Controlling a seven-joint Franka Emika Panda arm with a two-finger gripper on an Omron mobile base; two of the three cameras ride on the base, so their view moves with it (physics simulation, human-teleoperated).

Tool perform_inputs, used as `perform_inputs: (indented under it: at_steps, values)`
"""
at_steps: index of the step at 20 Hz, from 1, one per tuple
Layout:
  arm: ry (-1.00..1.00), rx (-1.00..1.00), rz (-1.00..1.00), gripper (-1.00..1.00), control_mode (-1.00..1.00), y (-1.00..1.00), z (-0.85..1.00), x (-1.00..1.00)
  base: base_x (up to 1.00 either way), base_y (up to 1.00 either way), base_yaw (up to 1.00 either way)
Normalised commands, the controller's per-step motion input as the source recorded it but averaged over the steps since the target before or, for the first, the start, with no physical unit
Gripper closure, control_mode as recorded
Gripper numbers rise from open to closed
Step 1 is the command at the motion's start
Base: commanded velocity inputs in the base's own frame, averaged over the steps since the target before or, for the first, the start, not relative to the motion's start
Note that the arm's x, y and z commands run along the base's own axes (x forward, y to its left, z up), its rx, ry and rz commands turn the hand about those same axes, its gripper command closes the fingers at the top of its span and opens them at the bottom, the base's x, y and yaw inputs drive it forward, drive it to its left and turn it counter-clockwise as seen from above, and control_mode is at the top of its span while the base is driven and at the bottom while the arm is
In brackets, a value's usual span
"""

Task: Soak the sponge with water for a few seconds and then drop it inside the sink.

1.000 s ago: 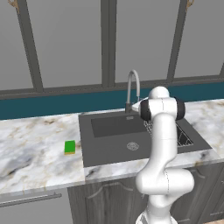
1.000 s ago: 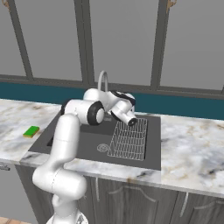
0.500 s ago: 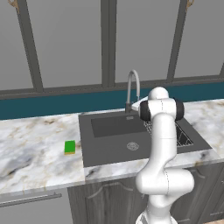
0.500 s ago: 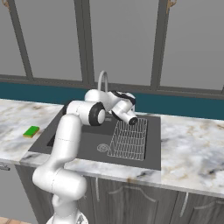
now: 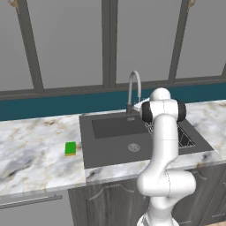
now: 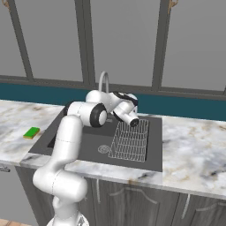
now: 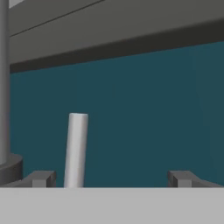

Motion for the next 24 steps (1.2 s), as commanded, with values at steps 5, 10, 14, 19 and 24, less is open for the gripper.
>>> perform_inputs:
  at_steps: [5,10,14,19,24]
  values:
    - [0.00,0.00,-0.03,-1.00,-1.00,-0.12,0.00,0.00,0.00,0.00,0.00]
    - [0.00,0.00,-0.02,-1.00,-1.00,-0.12,0.00,0.00,0.00,0.00,0.00]
    - [0.00,0.00,-0.05,-1.00,-1.00,-0.19,0.00,0.00,0.00,0.00,0.00]
    - [0.00,0.00,-0.07,-1.00,-1.00,-0.25,-0.08,0.00,0.00,0.00,0.00]
    - [0.00,0.00,-0.07,-1.00,-1.00,-0.29,-0.04,0.00,0.00,0.00,0.00]
